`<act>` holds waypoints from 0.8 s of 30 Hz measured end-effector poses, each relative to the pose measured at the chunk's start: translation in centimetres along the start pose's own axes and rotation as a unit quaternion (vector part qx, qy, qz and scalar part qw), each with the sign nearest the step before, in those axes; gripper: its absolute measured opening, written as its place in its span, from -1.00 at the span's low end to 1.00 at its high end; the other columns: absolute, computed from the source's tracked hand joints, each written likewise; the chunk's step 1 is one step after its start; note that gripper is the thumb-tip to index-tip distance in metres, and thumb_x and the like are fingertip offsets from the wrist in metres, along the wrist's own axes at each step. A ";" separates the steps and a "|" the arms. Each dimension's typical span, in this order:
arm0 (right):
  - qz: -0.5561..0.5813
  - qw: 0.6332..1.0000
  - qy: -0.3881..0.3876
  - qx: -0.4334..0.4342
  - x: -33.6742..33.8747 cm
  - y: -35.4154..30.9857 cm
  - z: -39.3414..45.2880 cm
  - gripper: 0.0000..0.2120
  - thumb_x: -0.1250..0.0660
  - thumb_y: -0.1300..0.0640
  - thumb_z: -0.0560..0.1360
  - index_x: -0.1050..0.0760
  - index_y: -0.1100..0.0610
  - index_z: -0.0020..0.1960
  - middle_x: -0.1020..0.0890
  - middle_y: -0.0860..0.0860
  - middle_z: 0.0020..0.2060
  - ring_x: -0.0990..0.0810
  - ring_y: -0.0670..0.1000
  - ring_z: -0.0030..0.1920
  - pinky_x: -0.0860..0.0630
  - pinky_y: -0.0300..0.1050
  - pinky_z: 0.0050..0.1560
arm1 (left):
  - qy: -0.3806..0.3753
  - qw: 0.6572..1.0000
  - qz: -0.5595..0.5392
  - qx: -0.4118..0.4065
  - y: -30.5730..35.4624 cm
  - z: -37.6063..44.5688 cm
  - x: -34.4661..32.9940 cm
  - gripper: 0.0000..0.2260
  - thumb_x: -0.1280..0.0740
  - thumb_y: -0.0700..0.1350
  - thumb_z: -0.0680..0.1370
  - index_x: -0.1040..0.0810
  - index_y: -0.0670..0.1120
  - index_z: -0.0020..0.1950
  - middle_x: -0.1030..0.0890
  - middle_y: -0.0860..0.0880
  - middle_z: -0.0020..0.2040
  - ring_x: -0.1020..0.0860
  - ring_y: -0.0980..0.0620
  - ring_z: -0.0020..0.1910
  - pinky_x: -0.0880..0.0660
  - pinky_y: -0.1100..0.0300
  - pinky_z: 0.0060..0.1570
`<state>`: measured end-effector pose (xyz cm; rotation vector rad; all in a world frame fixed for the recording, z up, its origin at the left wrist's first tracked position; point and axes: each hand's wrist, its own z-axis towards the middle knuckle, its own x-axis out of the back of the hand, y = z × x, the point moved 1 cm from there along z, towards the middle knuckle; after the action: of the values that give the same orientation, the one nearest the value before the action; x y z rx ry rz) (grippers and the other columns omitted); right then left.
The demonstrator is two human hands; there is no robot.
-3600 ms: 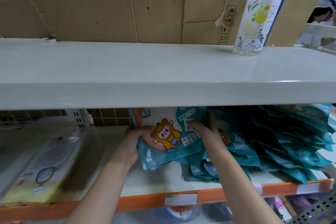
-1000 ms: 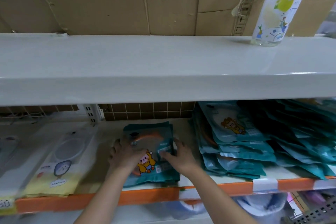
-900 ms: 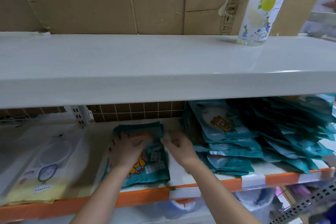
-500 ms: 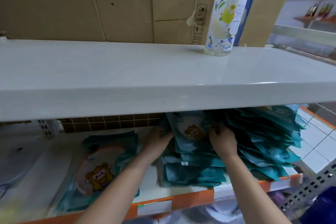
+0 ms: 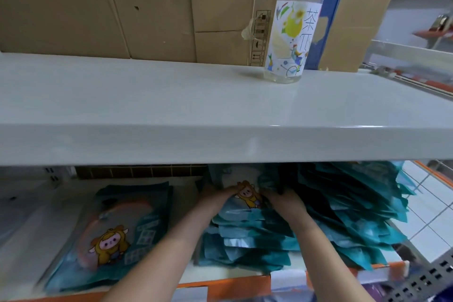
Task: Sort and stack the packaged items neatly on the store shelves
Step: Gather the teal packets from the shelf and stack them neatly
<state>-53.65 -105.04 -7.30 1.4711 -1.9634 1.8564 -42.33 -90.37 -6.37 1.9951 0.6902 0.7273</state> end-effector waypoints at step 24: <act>0.299 0.914 -0.186 0.203 -9.5 -9.7 -8.2 -0.52 -0.43 -0.08 0.44 -0.39 -0.12 0.32 -0.64 -0.18 0.09 -0.61 -0.19 0.10 -0.54 -0.15 0.19 | 0.083 0.972 -0.164 -0.148 -4.1 -6.0 17.8 -0.39 -0.61 0.07 0.08 -0.52 0.02 0.08 -0.68 -0.01 -0.05 -0.63 -0.01 -0.01 -0.52 0.02 0.07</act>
<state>-46.62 -91.26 -3.73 1.5246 -2.5486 2.5142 -35.35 -72.72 -3.28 1.5150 0.9261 0.7510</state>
